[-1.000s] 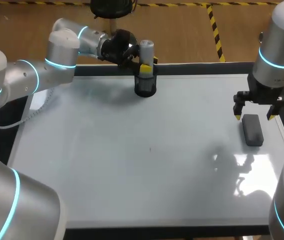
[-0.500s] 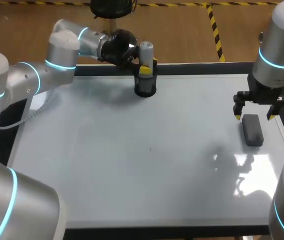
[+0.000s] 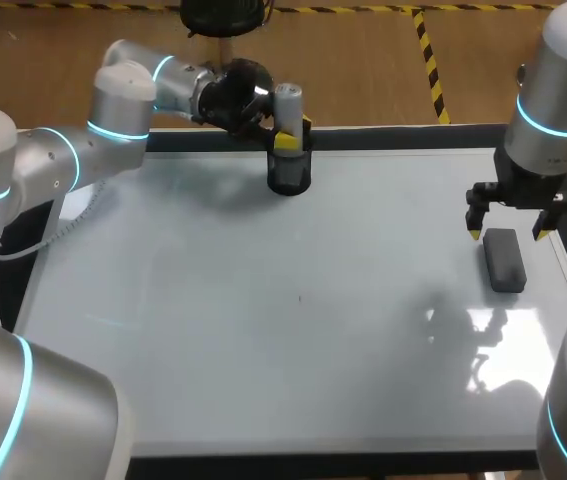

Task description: Pick up the inspection probe, press it on each red-marked spot on the whiteboard one by one, put down the probe, pick up the eraser, and wipe off all the red marks.

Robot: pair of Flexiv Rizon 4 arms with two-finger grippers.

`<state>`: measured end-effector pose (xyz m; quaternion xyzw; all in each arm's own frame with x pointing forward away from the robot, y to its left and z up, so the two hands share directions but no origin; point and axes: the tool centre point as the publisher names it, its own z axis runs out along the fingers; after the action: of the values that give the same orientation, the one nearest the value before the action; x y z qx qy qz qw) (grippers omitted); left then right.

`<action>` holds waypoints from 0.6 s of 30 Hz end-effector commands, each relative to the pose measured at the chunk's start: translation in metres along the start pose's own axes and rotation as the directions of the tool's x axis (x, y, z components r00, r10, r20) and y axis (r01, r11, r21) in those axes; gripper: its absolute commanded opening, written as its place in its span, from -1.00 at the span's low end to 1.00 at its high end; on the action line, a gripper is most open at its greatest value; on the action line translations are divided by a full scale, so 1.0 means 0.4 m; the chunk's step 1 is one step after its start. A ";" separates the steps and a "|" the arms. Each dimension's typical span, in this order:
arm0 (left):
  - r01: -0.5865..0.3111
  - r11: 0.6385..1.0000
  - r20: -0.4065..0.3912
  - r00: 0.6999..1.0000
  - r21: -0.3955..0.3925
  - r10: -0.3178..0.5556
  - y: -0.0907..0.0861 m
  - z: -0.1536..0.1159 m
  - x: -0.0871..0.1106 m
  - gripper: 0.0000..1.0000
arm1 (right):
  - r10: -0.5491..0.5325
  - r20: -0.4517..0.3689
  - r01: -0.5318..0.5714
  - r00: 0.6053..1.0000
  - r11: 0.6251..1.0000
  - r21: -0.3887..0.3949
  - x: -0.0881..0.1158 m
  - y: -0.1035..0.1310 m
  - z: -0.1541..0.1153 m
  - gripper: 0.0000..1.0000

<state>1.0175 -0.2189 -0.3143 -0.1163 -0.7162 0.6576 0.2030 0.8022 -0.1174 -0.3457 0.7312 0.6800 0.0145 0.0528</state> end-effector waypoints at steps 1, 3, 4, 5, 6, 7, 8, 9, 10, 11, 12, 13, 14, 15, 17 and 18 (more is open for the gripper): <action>-0.001 1.000 -0.002 1.000 -0.001 0.001 -0.010 -0.004 0.004 0.76 | -0.001 -0.001 0.001 1.000 1.000 0.000 -0.002 -0.001 -0.003 1.00; -0.006 1.000 -0.007 1.000 -0.003 0.006 -0.017 -0.003 0.008 0.84 | -0.001 -0.001 0.001 1.000 1.000 0.000 -0.002 -0.001 -0.003 1.00; -0.008 1.000 -0.005 1.000 -0.003 0.008 -0.020 -0.003 0.009 0.88 | -0.001 -0.001 0.001 1.000 1.000 0.000 -0.002 -0.001 -0.003 1.00; -0.010 1.000 -0.004 1.000 -0.004 0.010 -0.023 -0.003 0.011 0.90 | -0.001 -0.001 0.001 1.000 1.000 0.000 -0.002 -0.001 -0.003 1.00; -0.013 1.000 0.000 1.000 -0.004 0.013 -0.027 -0.004 0.013 0.87 | -0.001 -0.001 0.001 1.000 1.000 0.000 -0.002 -0.001 -0.003 1.00; -0.014 1.000 0.006 1.000 -0.002 0.014 -0.031 -0.006 0.014 0.87 | -0.001 -0.001 0.001 1.000 1.000 0.000 -0.002 -0.001 -0.003 1.00; -0.019 1.000 0.006 1.000 -0.004 0.019 -0.035 -0.007 0.016 0.87 | -0.001 -0.001 0.001 1.000 1.000 0.000 -0.002 -0.001 -0.003 1.00; -0.021 1.000 0.007 1.000 -0.005 0.021 -0.039 -0.010 0.017 0.87 | -0.001 -0.001 0.001 1.000 1.000 0.000 -0.002 -0.001 -0.003 1.00; -0.022 1.000 0.008 1.000 -0.005 0.022 -0.043 -0.012 0.017 0.89 | -0.001 -0.001 0.001 1.000 1.000 0.000 -0.002 -0.001 -0.003 1.00; -0.026 1.000 0.010 1.000 -0.008 0.026 -0.045 -0.014 0.019 0.91 | -0.001 -0.001 0.001 1.000 1.000 0.000 -0.002 -0.001 -0.003 1.00; -0.026 1.000 0.011 1.000 -0.008 0.027 -0.049 -0.015 0.021 0.90 | -0.001 -0.001 0.001 1.000 1.000 0.000 -0.002 -0.001 -0.003 1.00; -0.027 1.000 0.012 1.000 -0.007 0.027 -0.053 -0.018 0.022 0.90 | -0.001 -0.001 0.001 1.000 1.000 0.000 -0.002 -0.001 -0.003 1.00; -0.027 1.000 0.013 1.000 -0.007 0.027 -0.055 -0.019 0.023 0.92 | -0.001 -0.001 0.001 1.000 1.000 0.000 -0.002 -0.001 -0.003 1.00; -0.029 1.000 0.016 0.999 -0.009 0.029 -0.058 -0.022 0.025 0.91 | -0.001 -0.001 0.001 1.000 1.000 0.000 -0.002 -0.001 -0.003 1.00; -0.031 0.999 0.024 0.999 -0.010 0.031 -0.067 -0.028 0.025 0.87 | -0.001 -0.001 0.001 1.000 1.000 0.000 -0.002 -0.001 -0.003 1.00; -0.033 0.999 0.025 0.999 -0.011 0.033 -0.071 -0.031 0.027 0.87 | -0.001 -0.001 0.001 1.000 1.000 0.000 -0.002 -0.001 -0.003 1.00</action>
<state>1.0251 -0.2105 -0.2936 -0.1258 -0.7127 0.6632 0.1910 0.8022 -0.1174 -0.3457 0.7312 0.6800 0.0145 0.0528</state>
